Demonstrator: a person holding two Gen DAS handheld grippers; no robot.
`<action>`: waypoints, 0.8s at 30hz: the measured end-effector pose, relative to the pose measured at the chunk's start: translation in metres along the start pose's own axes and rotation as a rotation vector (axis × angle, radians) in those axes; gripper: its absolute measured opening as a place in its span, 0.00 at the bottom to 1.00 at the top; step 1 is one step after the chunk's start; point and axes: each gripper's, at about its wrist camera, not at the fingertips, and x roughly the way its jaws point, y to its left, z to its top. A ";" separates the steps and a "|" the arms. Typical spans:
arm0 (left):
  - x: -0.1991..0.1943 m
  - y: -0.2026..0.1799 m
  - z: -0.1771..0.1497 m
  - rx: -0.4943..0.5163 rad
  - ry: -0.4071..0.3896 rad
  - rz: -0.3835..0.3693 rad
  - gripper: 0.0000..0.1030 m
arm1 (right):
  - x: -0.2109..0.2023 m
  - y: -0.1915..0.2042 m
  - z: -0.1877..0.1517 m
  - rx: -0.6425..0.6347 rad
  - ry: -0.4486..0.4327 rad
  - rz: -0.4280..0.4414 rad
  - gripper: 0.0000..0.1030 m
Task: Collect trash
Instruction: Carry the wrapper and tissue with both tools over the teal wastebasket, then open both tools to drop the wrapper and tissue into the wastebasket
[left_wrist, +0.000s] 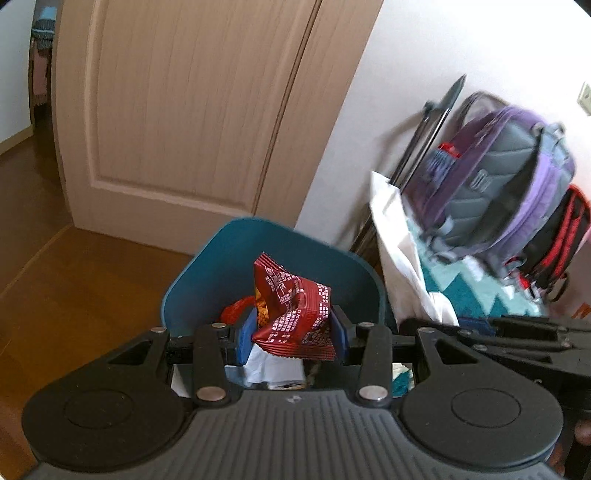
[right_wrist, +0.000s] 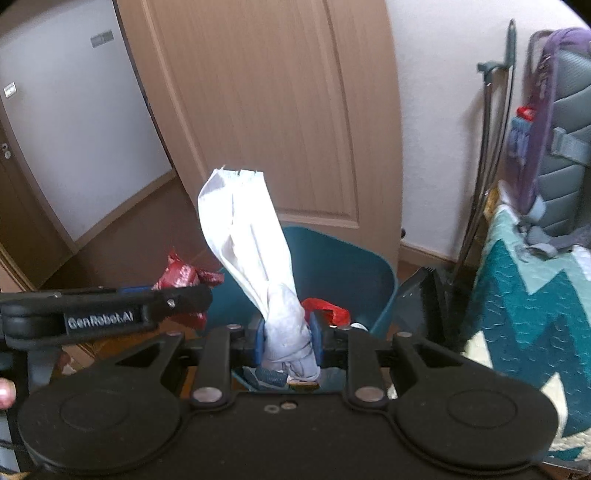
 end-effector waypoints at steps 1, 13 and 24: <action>0.008 0.005 -0.001 0.004 0.013 0.006 0.40 | 0.009 0.001 0.001 -0.010 0.014 -0.007 0.24; 0.092 0.027 -0.011 0.030 0.155 0.034 0.40 | 0.098 -0.003 -0.013 -0.035 0.186 -0.058 0.27; 0.116 0.021 -0.009 0.073 0.181 0.104 0.42 | 0.107 0.005 -0.020 -0.105 0.213 -0.083 0.36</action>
